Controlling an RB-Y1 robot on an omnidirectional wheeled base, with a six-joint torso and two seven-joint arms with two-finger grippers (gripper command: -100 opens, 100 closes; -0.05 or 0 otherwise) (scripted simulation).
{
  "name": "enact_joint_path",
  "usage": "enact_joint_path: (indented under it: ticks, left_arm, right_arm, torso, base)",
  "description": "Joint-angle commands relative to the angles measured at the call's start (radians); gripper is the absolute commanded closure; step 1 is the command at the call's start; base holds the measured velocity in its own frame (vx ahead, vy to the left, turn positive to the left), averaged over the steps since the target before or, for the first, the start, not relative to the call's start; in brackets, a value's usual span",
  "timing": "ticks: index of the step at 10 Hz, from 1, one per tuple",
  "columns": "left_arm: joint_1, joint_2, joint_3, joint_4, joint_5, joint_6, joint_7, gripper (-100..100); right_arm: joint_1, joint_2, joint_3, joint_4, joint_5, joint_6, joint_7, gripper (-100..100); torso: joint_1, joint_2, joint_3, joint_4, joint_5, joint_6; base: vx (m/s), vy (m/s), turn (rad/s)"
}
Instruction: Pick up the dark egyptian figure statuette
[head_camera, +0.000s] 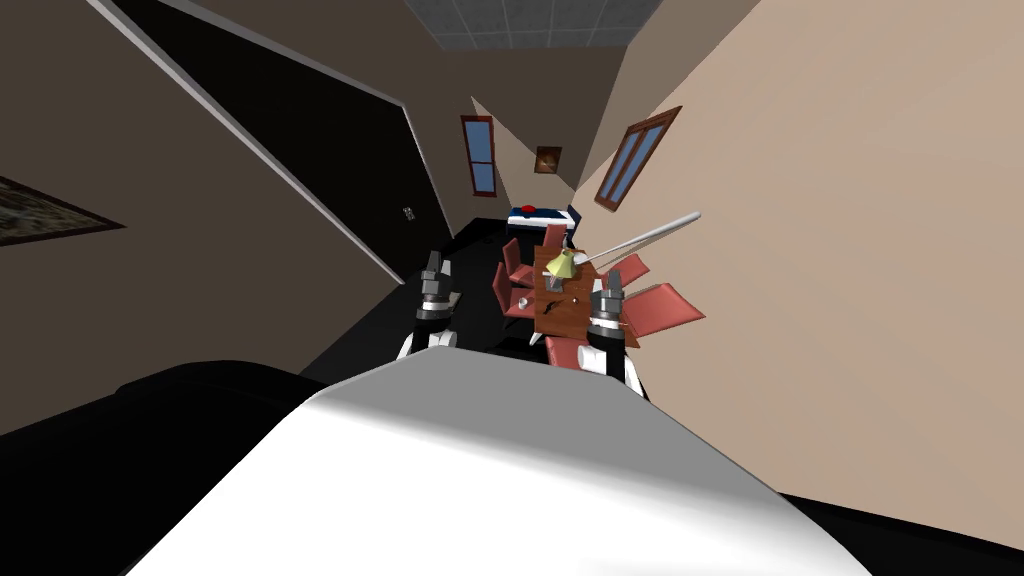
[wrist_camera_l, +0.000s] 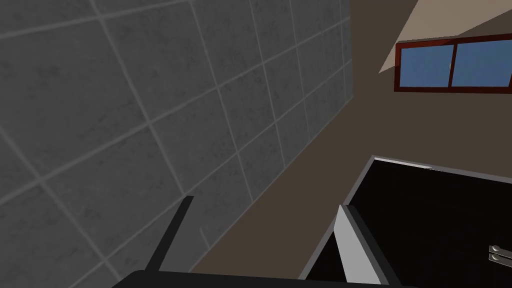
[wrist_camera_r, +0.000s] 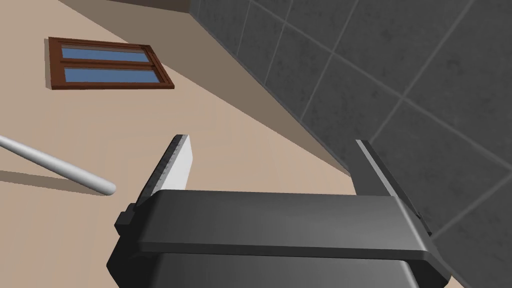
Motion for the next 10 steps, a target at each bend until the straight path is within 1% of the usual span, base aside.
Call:
enact_joint_path:
  ticks: [1, 3, 4, 7, 8, 9, 10]
  left_arm:
    - [0.0, 0.0, 0.0, 0.0, 0.0, 0.0, 0.0, 0]
    - [0.0, 0.0, 0.0, 0.0, 0.0, 0.0, 0.0, 0]
    - [0.0, 0.0, 0.0, 0.0, 0.0, 0.0, 0.0, 0]
    - [0.0, 0.0, 0.0, 0.0, 0.0, 0.0, 0.0, 0]
    - [0.0, 0.0, 0.0, 0.0, 0.0, 0.0, 0.0, 0]
    - [0.0, 0.0, 0.0, 0.0, 0.0, 0.0, 0.0, 0]
    - [0.0, 0.0, 0.0, 0.0, 0.0, 0.0, 0.0, 0]
  right_arm:
    - [-0.015, -0.009, -0.004, 0.029, 0.005, 0.012, 0.007, -100]
    - [-0.048, -0.032, -0.009, 0.096, 0.025, 0.05, 0.029, -100]
    - [-0.048, -0.032, -0.009, 0.102, 0.025, 0.05, 0.029, -100]
    - [-0.102, -0.063, -0.013, 0.212, 0.06, 0.11, 0.068, -100]
    - [-0.102, -0.063, -0.013, 0.226, 0.06, 0.11, 0.068, -100]
    - [-0.121, -0.073, -0.013, 0.266, 0.074, 0.13, 0.083, -100]
    - [-0.121, -0.073, -0.013, 0.27, 0.074, 0.13, 0.083, -100]
  torso:
    - [0.0, 0.0, 0.0, 0.0, 0.0, 0.0]
    - [0.0, -0.001, 0.0, 0.0, 0.0, 0.0]
    - [0.0, -0.001, 0.0, 0.0, 0.0, 0.0]
    - [0.0, -0.001, -0.001, 0.0, 0.0, 0.0]
    - [0.001, -0.001, 0.0, 0.0, 0.0, 0.0]
    - [0.0, -0.001, 0.0, 0.0, 0.0, 0.0]
    - [0.001, -0.001, 0.0, 0.0, 0.0, 0.0]
  base:
    - [-0.016, 0.004, 0.012]
    - [-0.013, 0.005, 0.062]
    - [-0.012, 0.007, -0.012]
    - [-0.014, 0.011, 0.062]
    - [-0.011, 0.011, 0.015]
    - [-0.011, 0.011, 0.049]
    - [-0.006, 0.009, 0.024]
